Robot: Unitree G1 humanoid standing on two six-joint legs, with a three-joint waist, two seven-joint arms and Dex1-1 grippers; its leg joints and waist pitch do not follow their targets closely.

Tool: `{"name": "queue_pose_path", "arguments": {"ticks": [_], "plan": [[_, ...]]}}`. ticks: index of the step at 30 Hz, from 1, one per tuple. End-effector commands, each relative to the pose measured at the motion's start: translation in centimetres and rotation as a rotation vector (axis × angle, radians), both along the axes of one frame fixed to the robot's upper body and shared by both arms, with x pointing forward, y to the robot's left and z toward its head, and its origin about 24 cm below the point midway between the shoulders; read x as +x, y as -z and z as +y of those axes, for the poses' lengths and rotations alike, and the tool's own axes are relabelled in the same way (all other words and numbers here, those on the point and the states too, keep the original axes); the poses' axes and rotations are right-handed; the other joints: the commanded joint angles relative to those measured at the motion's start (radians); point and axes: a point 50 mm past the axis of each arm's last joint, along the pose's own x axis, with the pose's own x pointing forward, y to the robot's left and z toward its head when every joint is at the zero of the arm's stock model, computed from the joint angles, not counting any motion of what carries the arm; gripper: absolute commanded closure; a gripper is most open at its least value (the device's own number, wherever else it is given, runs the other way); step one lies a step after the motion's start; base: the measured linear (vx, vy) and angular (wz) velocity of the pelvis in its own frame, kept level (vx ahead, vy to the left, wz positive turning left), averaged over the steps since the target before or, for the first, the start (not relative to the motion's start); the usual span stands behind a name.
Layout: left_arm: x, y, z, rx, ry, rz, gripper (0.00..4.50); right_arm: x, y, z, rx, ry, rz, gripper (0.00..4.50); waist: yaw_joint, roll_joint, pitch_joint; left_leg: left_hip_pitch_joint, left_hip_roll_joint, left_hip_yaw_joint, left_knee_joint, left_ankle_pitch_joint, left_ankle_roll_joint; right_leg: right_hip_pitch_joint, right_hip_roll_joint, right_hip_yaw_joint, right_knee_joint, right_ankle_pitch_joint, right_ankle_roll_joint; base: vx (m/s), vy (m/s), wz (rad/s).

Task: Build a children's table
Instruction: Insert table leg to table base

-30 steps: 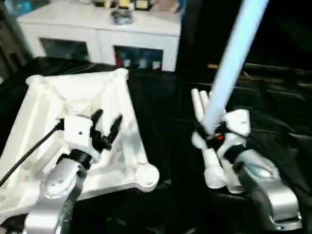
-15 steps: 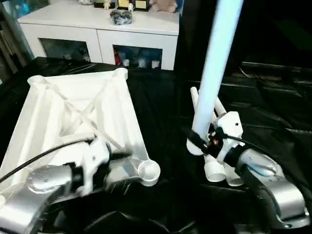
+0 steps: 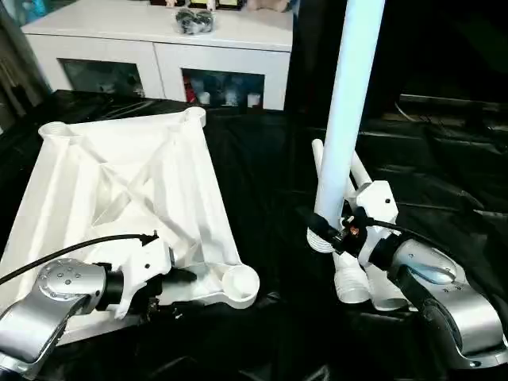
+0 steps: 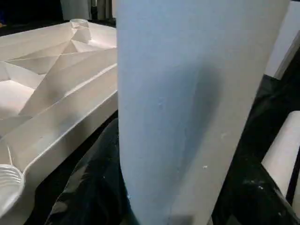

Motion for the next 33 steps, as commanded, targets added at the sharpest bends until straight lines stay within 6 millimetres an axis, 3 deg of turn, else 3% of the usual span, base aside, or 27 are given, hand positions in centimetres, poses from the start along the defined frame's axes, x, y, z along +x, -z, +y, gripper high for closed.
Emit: {"name": "queue_pose_path", "arguments": {"ticks": [1, 3, 8, 18, 26, 30, 33], "plan": [[0.0, -0.3, 0.2, -0.025, -0.016, 0.011, 2.10, 0.1, -0.2, -0.4, 0.012, 0.020, 0.003, 2.59, 0.003, 0.017, -0.049, 0.010, 0.071, -0.020, -0.090, -0.203, -0.003, 0.034, -0.102, 0.050, -0.078, -0.061, -0.231, 0.000, 0.000, 0.00], [-0.2, -0.3, 0.1, -0.052, -0.020, 0.033, 2.47, 0.2, -0.1, -0.4, 0.020, 0.039, 0.021, 2.59, 0.003, 0.015, -0.045, 0.013, 0.072, -0.017, -0.092, -0.233, -0.009, 0.029, -0.101, 0.052, -0.083, -0.133, -0.225, 0.000, 0.000, 0.00], [-0.4, -0.3, 0.1, -0.060, -0.023, 0.057, 2.73, 0.1, -0.1, -0.2, 0.036, 0.025, 0.033, 2.59, 0.004, 0.015, -0.041, 0.017, 0.076, -0.015, -0.096, -0.275, -0.021, 0.022, -0.104, 0.055, -0.091, -0.243, -0.197, 0.000, 0.000, 0.00], [-0.8, 0.6, 0.7, 0.019, -0.017, 0.072, 3.49, 0.1, -0.4, 0.1, 0.035, 0.007, 0.025, 2.59, 0.005, 0.016, -0.046, 0.013, 0.076, -0.011, -0.094, -0.224, -0.015, 0.026, -0.100, 0.054, -0.086, -0.149, -0.197, 0.000, 0.000, 0.00], [-0.6, 0.5, 0.2, -0.017, -0.033, 0.082, 4.17, 0.2, -0.7, 0.6, 0.103, -0.040, 0.054, 2.60, 0.004, 0.017, -0.042, 0.016, 0.077, -0.011, -0.097, -0.260, -0.019, 0.020, -0.101, 0.054, -0.090, -0.210, -0.196, 0.000, 0.000, 0.00], [0.0, 1.1, -0.7, 0.026, -0.005, 0.054, 4.44, 1.2, -0.8, 1.5, 0.097, -0.058, 0.084, 2.60, 0.003, 0.018, -0.043, 0.019, 0.077, -0.010, -0.096, -0.251, -0.025, 0.018, -0.101, 0.055, -0.089, -0.211, -0.198, 0.000, 0.000, 0.00], [1.2, 1.3, -1.8, 0.036, -0.009, 0.005, 4.50, 2.0, -0.8, 2.1, 0.078, -0.071, 0.100, 2.60, 0.006, 0.009, -0.045, 0.018, 0.078, -0.007, -0.094, -0.230, -0.027, 0.021, -0.102, 0.056, -0.090, -0.196, -0.194, 0.000, 0.000, 0.00]]}}
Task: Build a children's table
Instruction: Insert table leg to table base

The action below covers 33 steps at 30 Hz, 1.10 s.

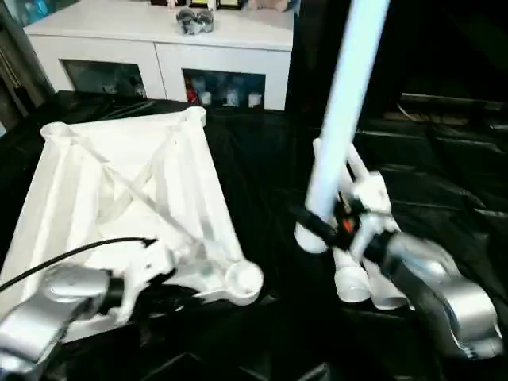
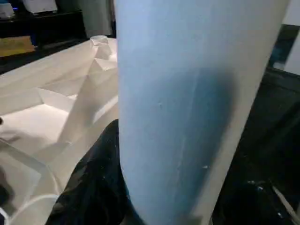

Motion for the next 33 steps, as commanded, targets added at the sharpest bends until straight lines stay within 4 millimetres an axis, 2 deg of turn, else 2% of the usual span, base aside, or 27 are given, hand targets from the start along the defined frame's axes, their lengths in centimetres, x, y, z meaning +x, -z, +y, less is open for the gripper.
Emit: {"name": "queue_pose_path", "arguments": {"ticks": [1, 4, 5, 8, 10, 11, 12, 13, 15, 17, 19, 22, 25, 29, 33], "plan": [[1.1, 0.8, -1.0, 0.026, -0.027, -0.023, 4.50, 0.7, 0.0, 0.7, -0.010, -0.025, 0.022, 2.60, 0.001, 0.008, -0.045, 0.018, 0.067, -0.020, -0.091, -0.228, -0.028, 0.017, -0.102, 0.054, -0.091, -0.207, -0.196, 0.000, 0.000, 0.00], [2.7, 0.5, -2.3, 0.003, -0.056, -0.075, 4.50, 1.3, -0.3, 1.4, 0.002, -0.052, 0.019, 2.60, 0.006, 0.004, -0.046, 0.016, 0.066, -0.017, -0.089, -0.210, -0.028, 0.020, -0.105, 0.056, -0.094, -0.220, -0.192, 0.000, 0.000, 0.00], [3.4, 0.4, -3.1, -0.028, -0.068, -0.075, 4.50, 1.6, -0.4, 1.7, 0.009, -0.067, 0.021, 2.60, 0.009, 0.003, -0.050, 0.011, 0.068, -0.015, -0.087, -0.176, -0.027, 0.025, -0.106, 0.054, -0.090, -0.191, -0.185, 0.000, 0.000, 0.00], [4.5, 0.3, -4.3, -0.049, -0.061, -0.090, 4.50, 2.2, -0.4, 2.3, 0.007, -0.087, 0.031, 2.60, 0.013, 0.001, -0.055, 0.009, 0.068, -0.013, -0.083, -0.134, -0.025, 0.028, -0.106, 0.053, -0.085, -0.129, -0.192, 0.000, 0.000, 0.00], [4.7, 0.3, -4.5, -0.047, -0.055, -0.089, 4.50, 2.4, -0.3, 2.5, 0.003, -0.093, 0.031, 2.60, 0.013, 0.002, -0.057, 0.009, 0.066, -0.011, -0.081, -0.118, -0.020, 0.027, -0.103, 0.051, -0.083, -0.096, -0.199, 0.000, 0.000, 0.00], [4.8, 0.4, -4.6, -0.043, -0.044, -0.088, 4.50, 2.6, -0.2, 2.6, 0.001, -0.097, 0.033, 2.60, 0.016, 0.002, -0.059, 0.004, 0.068, -0.011, -0.080, -0.088, -0.012, 0.031, -0.105, 0.051, -0.078, -0.044, -0.203, 0.000, 0.000, 0.00], [4.9, 0.5, -4.7, -0.040, -0.035, -0.088, 4.50, 2.7, -0.1, 2.7, -0.001, -0.100, 0.035, 2.60, 0.016, 0.002, -0.059, 0.003, 0.068, -0.011, -0.080, -0.083, -0.010, 0.032, -0.105, 0.051, -0.077, -0.032, -0.204, 0.000, 0.000, 0.00], [4.9, 0.5, -4.8, -0.043, -0.027, -0.082, 4.50, 2.9, 0.0, 2.9, -0.002, -0.102, 0.038, 2.60, 0.016, -0.001, -0.059, 0.002, 0.068, -0.011, -0.080, -0.081, -0.006, 0.032, -0.105, 0.050, -0.076, -0.021, -0.205, 0.000, 0.000, 0.00], [5.0, 0.6, -5.0, -0.044, -0.018, -0.079, 4.50, 3.1, 0.1, 3.0, 0.001, -0.103, 0.046, 2.60, 0.016, -0.002, -0.058, 0.004, 0.068, -0.010, -0.080, -0.092, -0.004, 0.032, -0.107, 0.049, -0.078, -0.038, -0.212, 0.000, 0.000, 0.00], [5.1, 0.7, -5.1, -0.045, -0.012, -0.076, 4.50, 3.2, 0.4, 3.1, 0.002, -0.110, 0.056, 2.60, 0.017, -0.003, -0.054, 0.007, 0.070, -0.008, -0.082, -0.128, -0.010, 0.028, -0.109, 0.051, -0.085, -0.108, -0.207, 0.000, 0.000, 0.00], [5.3, 0.8, -5.4, -0.046, -0.002, -0.072, 4.50, 3.5, 0.9, 3.5, 0.002, -0.115, 0.070, 2.60, 0.017, 0.001, -0.052, 0.009, 0.071, -0.008, -0.085, -0.150, -0.015, 0.024, -0.110, 0.051, -0.088, -0.151, -0.205, 0.000, 0.000, 0.00], [5.3, 0.9, -5.5, -0.046, 0.005, -0.071, 4.50, 3.9, 1.5, 3.9, 0.000, -0.117, 0.077, 2.60, 0.017, -0.001, -0.052, 0.010, 0.073, -0.007, -0.087, -0.172, -0.022, 0.021, -0.112, 0.051, -0.091, -0.188, -0.202, 0.000, 0.000, 0.00], [5.4, 0.9, -5.6, -0.045, 0.009, -0.072, 4.50, 4.3, 2.1, 4.5, 0.021, -0.121, 0.096, 2.60, 0.016, -0.003, -0.053, 0.012, 0.074, -0.001, -0.087, -0.169, -0.017, 0.018, -0.113, 0.050, -0.092, -0.190, -0.202, 0.000, 0.000, 0.00], [5.6, 0.9, -5.7, -0.044, 0.011, -0.075, 4.50, 4.6, 3.3, 4.9, 0.014, -0.125, 0.120, 2.60, 0.015, -0.003, -0.054, 0.009, 0.076, 0.000, -0.091, -0.170, -0.012, 0.017, -0.115, 0.047, -0.088, -0.171, -0.205, 0.000, 0.000, 0.00], [5.7, 0.8, -5.7, -0.046, 0.012, -0.077, 4.50, 4.6, 4.0, 5.1, 0.024, -0.122, 0.139, 2.60, 0.016, -0.004, -0.052, 0.010, 0.077, 0.000, -0.093, -0.190, -0.011, 0.017, -0.118, 0.049, -0.093, -0.204, -0.199, 0.000, 0.000, 0.00]]}}
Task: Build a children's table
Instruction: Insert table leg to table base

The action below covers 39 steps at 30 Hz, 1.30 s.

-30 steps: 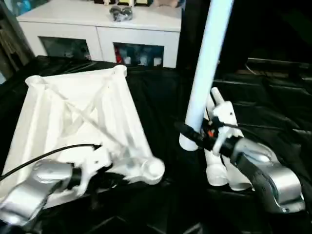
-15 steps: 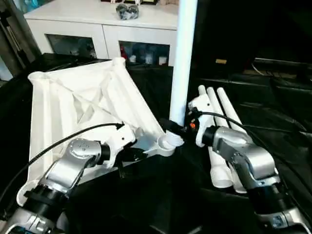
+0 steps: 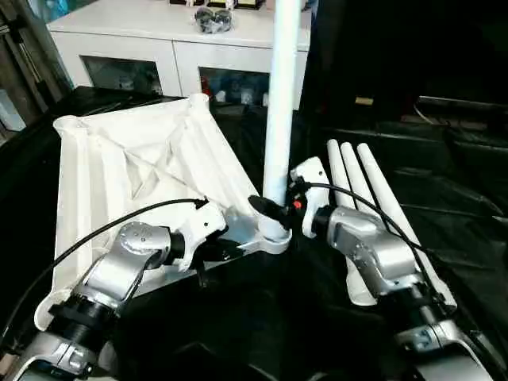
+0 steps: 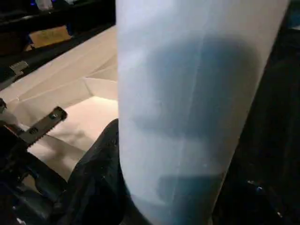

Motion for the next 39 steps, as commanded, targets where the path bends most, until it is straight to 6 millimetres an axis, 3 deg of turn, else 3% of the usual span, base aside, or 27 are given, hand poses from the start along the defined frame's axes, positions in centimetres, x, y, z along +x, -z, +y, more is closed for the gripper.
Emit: {"name": "queue_pose_path", "arguments": {"ticks": [1, 8, 19, 39], "plan": [[-0.3, 0.5, -0.8, -0.015, 0.043, 0.029, 4.50, 0.0, 1.0, -0.1, -0.025, 0.001, 0.033, 2.60, -0.002, -0.003, -0.050, 0.015, 0.071, -0.029, -0.088, -0.206, -0.020, 0.018, -0.102, 0.051, -0.095, -0.220, -0.199, 0.000, 0.000, 0.00], [-0.2, 0.5, -0.5, -0.011, 0.034, 0.027, 4.50, 0.1, 2.1, -0.8, -0.025, 0.024, 0.041, 2.60, -0.001, -0.001, -0.049, 0.013, 0.073, -0.031, -0.092, -0.211, -0.019, 0.018, -0.102, 0.051, -0.096, -0.229, -0.196, 0.000, 0.000, 0.00], [-0.1, 0.5, -0.4, -0.002, 0.043, 0.031, 4.50, 0.0, 1.0, -2.0, -0.031, -0.003, -0.003, 2.60, 0.009, 0.006, -0.051, 0.015, 0.073, -0.030, -0.094, -0.211, -0.019, 0.019, -0.101, 0.052, -0.098, -0.221, -0.193, 0.000, 0.000, 0.00], [0.1, 0.5, -0.6, 0.000, 0.053, 0.041, 4.50, -0.5, 0.4, -1.9, -0.053, -0.048, -0.007, 2.60, 0.016, 0.001, -0.048, 0.015, 0.075, -0.029, -0.099, -0.211, -0.022, 0.017, -0.102, 0.054, -0.106, -0.242, -0.185, 0.000, 0.000, 0.00]]}}
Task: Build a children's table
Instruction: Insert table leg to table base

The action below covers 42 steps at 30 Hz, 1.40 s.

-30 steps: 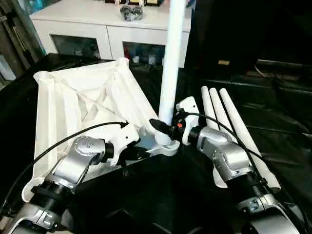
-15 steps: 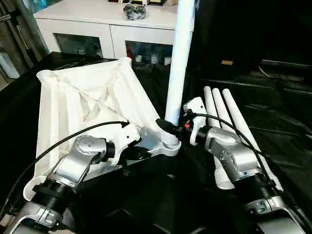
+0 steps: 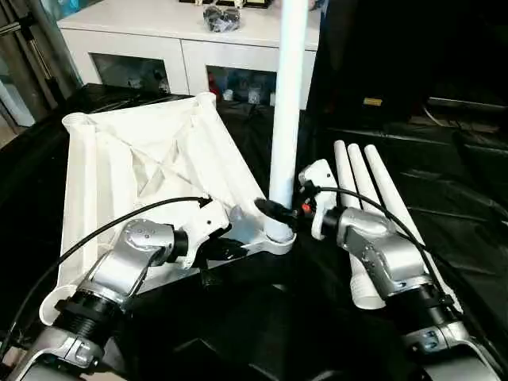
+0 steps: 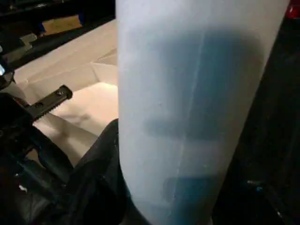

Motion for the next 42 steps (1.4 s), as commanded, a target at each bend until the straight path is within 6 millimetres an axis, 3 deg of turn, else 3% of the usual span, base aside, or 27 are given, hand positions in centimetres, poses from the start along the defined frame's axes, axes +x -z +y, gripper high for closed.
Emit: {"name": "queue_pose_path", "arguments": {"ticks": [1, 13, 15, 20, 21, 24, 25, 27, 32, 42], "plan": [[-0.2, 0.6, -0.5, 0.004, 0.025, 0.028, 4.50, -0.1, 0.0, 0.1, -0.019, -0.012, -0.003, 2.60, -0.007, 0.002, -0.049, 0.016, 0.076, -0.031, -0.085, -0.209, -0.020, 0.018, -0.103, 0.054, -0.101, -0.244, -0.186, 0.000, 0.000, 0.00], [0.1, 0.5, -0.5, 0.000, 0.017, 0.018, 4.50, -0.1, 0.5, -0.6, 0.052, 0.056, 0.011, 2.60, -0.009, 0.009, -0.048, 0.016, 0.077, -0.032, -0.089, -0.230, -0.030, 0.018, -0.104, 0.055, -0.103, -0.236, -0.190, 0.000, 0.000, 0.00], [0.3, 0.4, -0.5, -0.003, 0.007, 0.009, 4.50, -0.6, 1.2, -0.9, 0.113, 0.091, 0.031, 2.60, -0.007, 0.017, -0.048, 0.019, 0.078, -0.033, -0.090, -0.235, -0.032, 0.015, -0.102, 0.054, -0.103, -0.222, -0.193, 0.000, 0.000, 0.00], [0.7, 0.2, -0.4, -0.001, -0.006, -0.002, 4.50, -1.2, 2.6, -1.6, 0.178, 0.164, 0.056, 2.60, -0.007, 0.023, -0.048, 0.019, 0.078, -0.033, -0.092, -0.250, -0.027, 0.018, -0.104, 0.053, -0.107, -0.226, -0.201, 0.000, 0.000, 0.00], [0.8, 0.1, -0.4, 0.002, -0.009, -0.006, 4.50, -1.6, 3.3, -1.9, 0.197, 0.194, 0.064, 2.60, -0.006, 0.034, -0.048, 0.019, 0.079, -0.035, -0.092, -0.253, -0.029, 0.018, -0.108, 0.054, -0.107, -0.233, -0.201, 0.000, 0.000, 0.00], [1.0, 0.1, -0.3, 0.006, -0.012, -0.010, 4.50, -2.1, 4.0, -2.2, 0.218, 0.227, 0.071, 2.60, -0.007, 0.033, -0.049, 0.018, 0.080, -0.035, -0.095, -0.259, -0.025, 0.020, -0.107, 0.052, -0.108, -0.235, -0.201, 0.000, 0.000, 0.00], [1.1, 0.0, -0.3, 0.007, -0.012, -0.011, 4.50, -2.2, 4.3, -2.4, 0.221, 0.249, 0.069, 2.60, -0.007, 0.046, -0.049, 0.017, 0.079, -0.036, -0.095, -0.257, -0.025, 0.019, -0.107, 0.051, -0.107, -0.230, -0.203, 0.000, 0.000, 0.00], [1.1, 0.0, -0.3, 0.008, -0.014, -0.014, 4.50, -2.5, 4.7, -2.6, 0.225, 0.278, 0.062, 2.60, -0.008, 0.041, -0.049, 0.019, 0.080, -0.036, -0.095, -0.266, -0.026, 0.019, -0.107, 0.052, -0.109, -0.229, -0.204, 0.000, 0.000, 0.00], [1.3, 0.2, -0.5, 0.013, -0.014, -0.016, 4.50, -3.2, 4.9, -3.2, 0.207, 0.337, -0.010, 2.60, -0.010, 0.050, -0.048, 0.019, 0.080, -0.035, -0.097, -0.275, -0.024, 0.018, -0.106, 0.052, -0.113, -0.234, -0.198, 0.000, 0.000, 0.00], [1.5, 0.3, -0.6, 0.017, -0.016, -0.019, 4.50, -3.6, 3.7, -2.5, 0.097, 0.257, -0.125, 2.60, -0.010, 0.046, -0.045, 0.017, 0.080, -0.035, -0.101, -0.274, -0.011, 0.017, -0.107, 0.054, -0.117, -0.274, -0.181, 0.000, 0.000, 0.00]]}}
